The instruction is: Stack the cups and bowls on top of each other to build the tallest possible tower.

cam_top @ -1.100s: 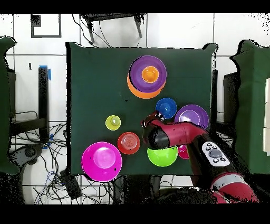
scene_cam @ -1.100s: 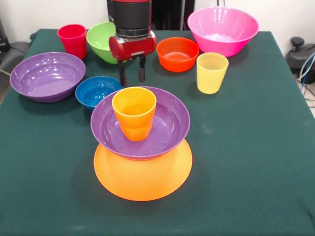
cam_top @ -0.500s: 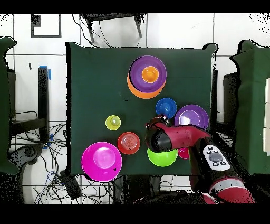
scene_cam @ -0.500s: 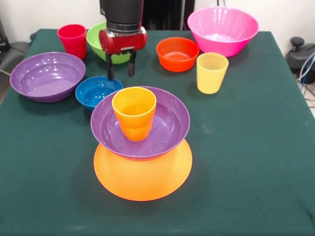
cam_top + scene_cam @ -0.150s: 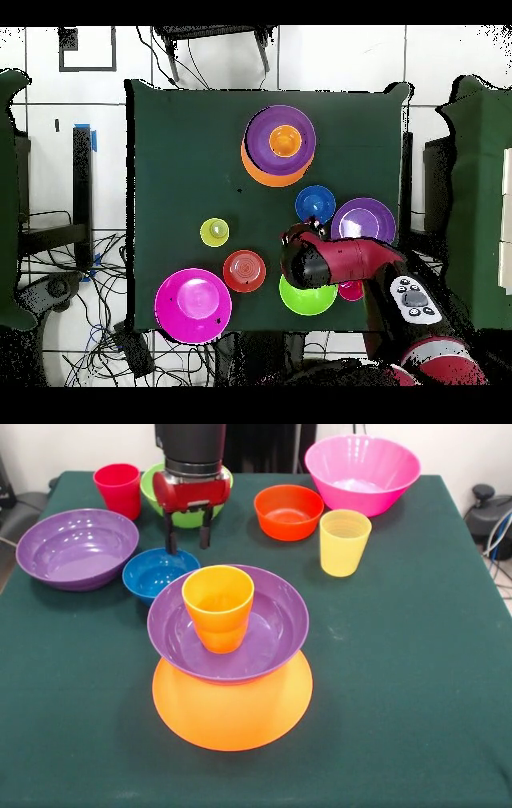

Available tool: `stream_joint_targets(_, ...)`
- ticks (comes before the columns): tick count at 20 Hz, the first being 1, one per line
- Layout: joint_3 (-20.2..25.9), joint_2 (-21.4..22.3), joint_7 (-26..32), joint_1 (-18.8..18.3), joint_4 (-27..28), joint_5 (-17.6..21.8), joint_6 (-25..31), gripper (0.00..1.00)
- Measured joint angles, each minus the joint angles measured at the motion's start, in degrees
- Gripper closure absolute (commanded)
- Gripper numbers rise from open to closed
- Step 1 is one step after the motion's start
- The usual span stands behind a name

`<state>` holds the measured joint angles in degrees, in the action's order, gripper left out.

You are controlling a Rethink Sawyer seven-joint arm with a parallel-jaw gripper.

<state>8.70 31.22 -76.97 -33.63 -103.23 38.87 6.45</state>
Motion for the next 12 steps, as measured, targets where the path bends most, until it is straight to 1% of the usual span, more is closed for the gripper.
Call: stream_joint_targets(12, 2.83, -3.80, 0.00, -4.66, 0.17, 0.00, -0.14, 0.00)
